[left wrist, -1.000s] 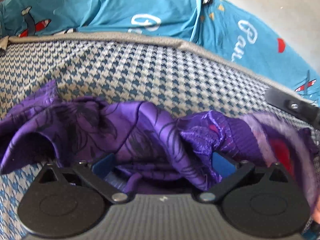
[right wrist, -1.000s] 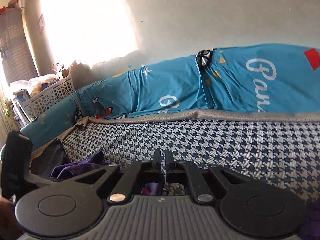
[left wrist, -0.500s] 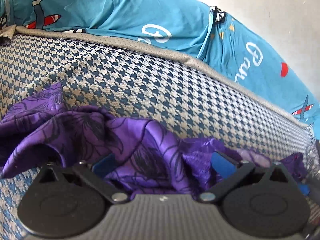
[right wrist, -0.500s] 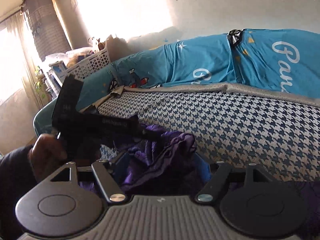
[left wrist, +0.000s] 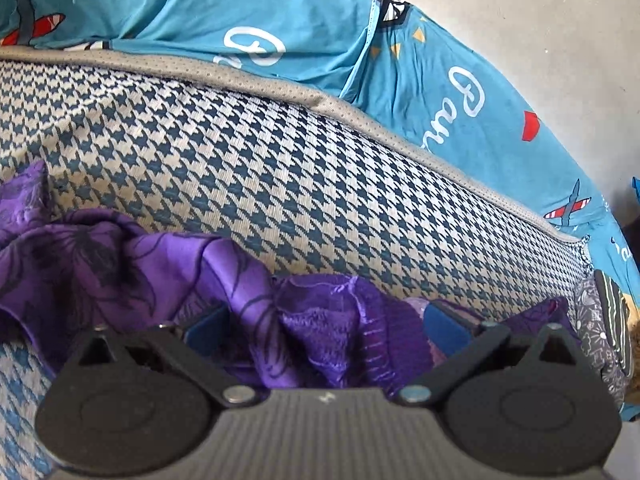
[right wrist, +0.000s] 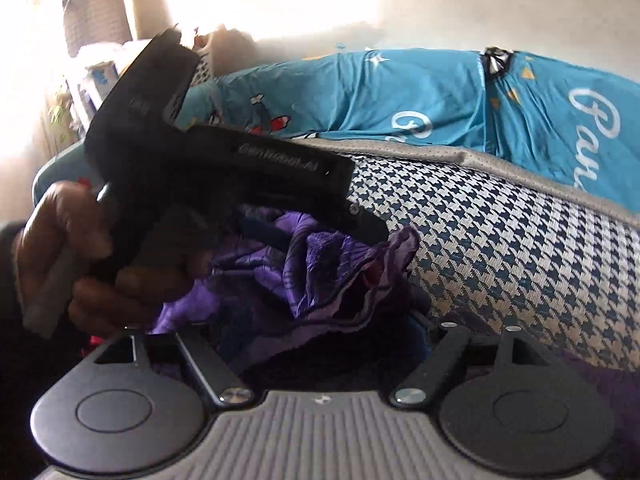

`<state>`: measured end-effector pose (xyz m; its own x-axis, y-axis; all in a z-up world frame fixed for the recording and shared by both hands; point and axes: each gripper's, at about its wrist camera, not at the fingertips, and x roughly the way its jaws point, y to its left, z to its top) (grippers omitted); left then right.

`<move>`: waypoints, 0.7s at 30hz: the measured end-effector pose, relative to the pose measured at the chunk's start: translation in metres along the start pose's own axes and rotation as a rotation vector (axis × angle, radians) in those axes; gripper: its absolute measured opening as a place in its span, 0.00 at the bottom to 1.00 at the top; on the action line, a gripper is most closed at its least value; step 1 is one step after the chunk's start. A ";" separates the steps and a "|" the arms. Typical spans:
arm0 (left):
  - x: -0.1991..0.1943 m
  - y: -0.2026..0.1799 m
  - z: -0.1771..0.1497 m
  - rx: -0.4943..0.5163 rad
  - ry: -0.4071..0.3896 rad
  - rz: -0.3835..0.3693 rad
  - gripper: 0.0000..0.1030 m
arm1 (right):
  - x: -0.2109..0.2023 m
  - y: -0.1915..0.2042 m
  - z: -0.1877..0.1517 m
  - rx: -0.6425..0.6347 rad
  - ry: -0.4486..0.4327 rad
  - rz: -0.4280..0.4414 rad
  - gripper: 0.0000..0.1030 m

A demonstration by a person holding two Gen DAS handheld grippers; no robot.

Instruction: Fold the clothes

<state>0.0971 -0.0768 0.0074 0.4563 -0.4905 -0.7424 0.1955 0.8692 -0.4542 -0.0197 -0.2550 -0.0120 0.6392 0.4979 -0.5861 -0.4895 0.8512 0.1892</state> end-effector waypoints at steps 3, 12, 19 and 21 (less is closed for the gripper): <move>0.005 -0.002 0.002 0.002 0.010 -0.006 1.00 | 0.006 -0.008 0.005 0.047 -0.029 -0.045 0.47; 0.019 0.000 0.010 -0.032 0.059 -0.039 1.00 | 0.034 -0.015 0.014 -0.012 0.049 -0.088 0.11; 0.032 0.003 0.032 -0.060 0.020 -0.050 1.00 | 0.047 -0.026 0.036 -0.049 -0.005 -0.146 0.08; 0.033 0.005 0.041 -0.078 -0.006 -0.054 1.00 | 0.053 -0.030 0.044 -0.051 -0.021 -0.163 0.08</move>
<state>0.1488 -0.0859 0.0002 0.4525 -0.5363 -0.7125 0.1518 0.8337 -0.5310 0.0551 -0.2470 -0.0136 0.7247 0.3579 -0.5889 -0.4077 0.9116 0.0524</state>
